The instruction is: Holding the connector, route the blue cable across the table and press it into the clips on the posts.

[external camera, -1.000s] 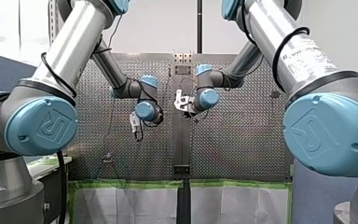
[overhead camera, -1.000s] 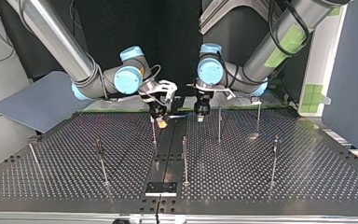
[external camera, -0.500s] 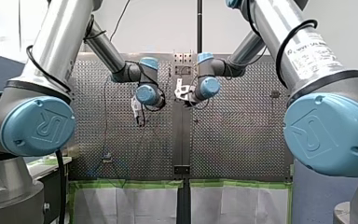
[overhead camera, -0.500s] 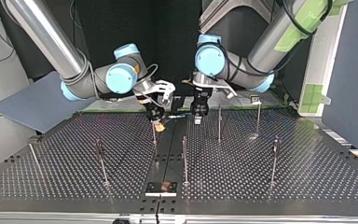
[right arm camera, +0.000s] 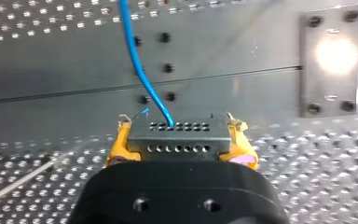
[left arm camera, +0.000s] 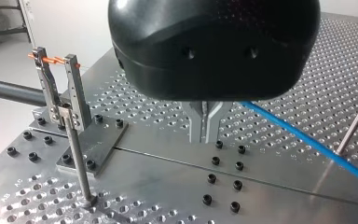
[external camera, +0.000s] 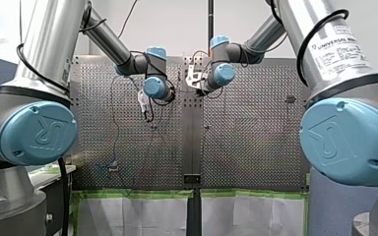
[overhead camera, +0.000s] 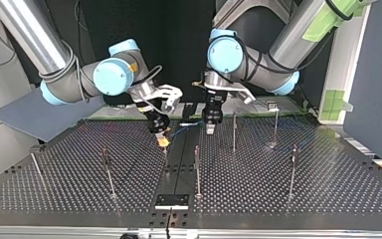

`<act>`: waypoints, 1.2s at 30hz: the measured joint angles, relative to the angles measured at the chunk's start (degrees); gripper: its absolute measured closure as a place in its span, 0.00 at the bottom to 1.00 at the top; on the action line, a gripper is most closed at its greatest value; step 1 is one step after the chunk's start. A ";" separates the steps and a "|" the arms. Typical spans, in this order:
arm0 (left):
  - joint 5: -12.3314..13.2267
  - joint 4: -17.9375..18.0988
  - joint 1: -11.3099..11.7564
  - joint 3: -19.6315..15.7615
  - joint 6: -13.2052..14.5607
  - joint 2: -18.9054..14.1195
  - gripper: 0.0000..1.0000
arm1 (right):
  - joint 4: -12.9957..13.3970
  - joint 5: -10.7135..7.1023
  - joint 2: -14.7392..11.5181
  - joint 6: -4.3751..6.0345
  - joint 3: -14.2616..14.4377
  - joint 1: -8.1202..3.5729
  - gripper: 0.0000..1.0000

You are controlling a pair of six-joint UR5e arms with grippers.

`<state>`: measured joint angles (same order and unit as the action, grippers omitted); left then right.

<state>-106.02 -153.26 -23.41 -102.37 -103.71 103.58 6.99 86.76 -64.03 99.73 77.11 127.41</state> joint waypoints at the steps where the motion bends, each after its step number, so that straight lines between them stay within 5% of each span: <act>1: -0.01 -0.02 -0.05 0.00 0.00 -0.03 1.00 | -0.10 0.00 -0.32 0.00 0.00 0.00 1.00; 16: -2.37 -0.39 0.18 0.05 -0.35 -5.82 1.00 | -0.92 0.10 -5.15 -0.02 -0.03 0.02 1.00; 27: 1.59 1.80 2.17 0.28 -2.45 -6.23 1.00 | -0.43 -0.08 -5.82 0.72 -0.06 -0.53 1.00; 36: 4.89 2.15 4.10 1.58 -3.70 -6.13 1.00 | -0.09 -2.40 -5.80 1.37 -1.02 -1.22 1.00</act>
<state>-101.13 -151.11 -19.31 -100.79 -107.40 97.44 6.90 84.36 -69.83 101.10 76.09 126.18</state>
